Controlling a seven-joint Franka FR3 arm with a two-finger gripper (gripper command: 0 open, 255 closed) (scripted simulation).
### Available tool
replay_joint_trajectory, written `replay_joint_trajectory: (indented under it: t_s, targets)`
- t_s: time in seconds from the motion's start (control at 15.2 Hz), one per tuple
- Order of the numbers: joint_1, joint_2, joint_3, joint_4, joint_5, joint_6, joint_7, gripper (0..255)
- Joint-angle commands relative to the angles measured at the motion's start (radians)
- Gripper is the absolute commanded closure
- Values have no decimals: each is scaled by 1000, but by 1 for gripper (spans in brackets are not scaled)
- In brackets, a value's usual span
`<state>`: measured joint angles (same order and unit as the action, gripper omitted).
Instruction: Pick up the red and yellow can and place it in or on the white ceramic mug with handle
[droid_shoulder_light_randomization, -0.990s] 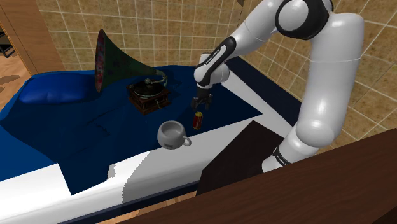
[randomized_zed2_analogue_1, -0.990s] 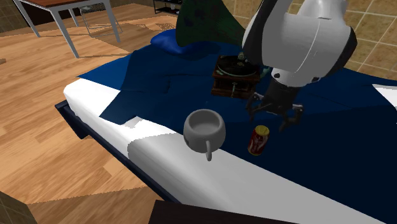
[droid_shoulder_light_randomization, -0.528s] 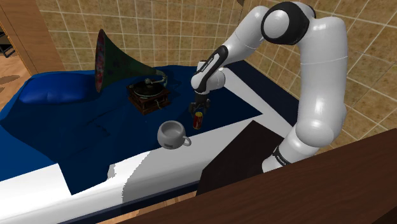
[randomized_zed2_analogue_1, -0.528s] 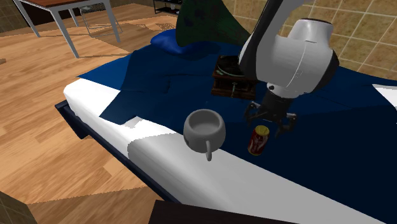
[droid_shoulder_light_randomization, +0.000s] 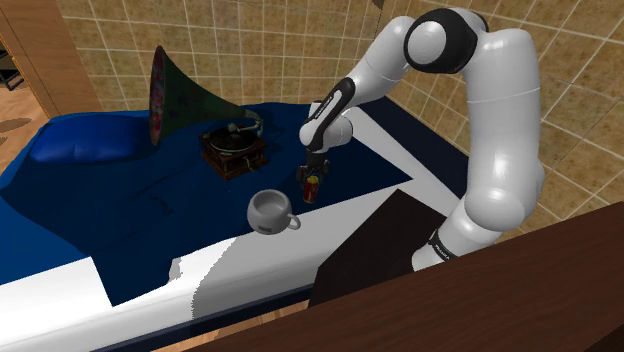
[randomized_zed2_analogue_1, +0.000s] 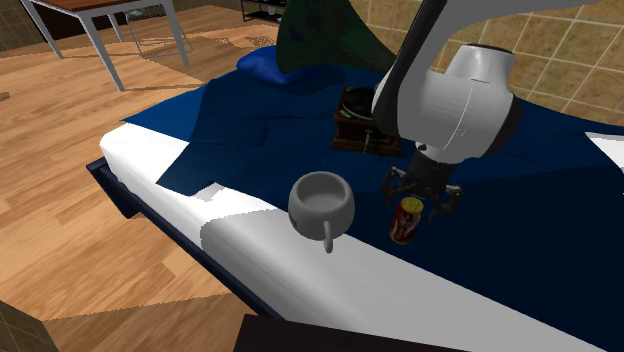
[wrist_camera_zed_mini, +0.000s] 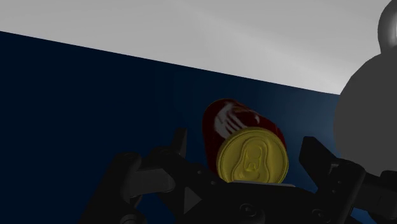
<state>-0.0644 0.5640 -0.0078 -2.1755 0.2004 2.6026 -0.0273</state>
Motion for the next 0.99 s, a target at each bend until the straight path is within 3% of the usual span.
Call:
replay_joint_trajectory:
  t_s: [0.0,0.07,0.13,0.92]
  targets:
    - [0,0,0,0,0,0,0,0]
    - [0,0,0,0,0,0,0,0]
    - [0,0,0,0,0,0,0,255]
    - [3,-40,-5,-12,-5,-28,6,255]
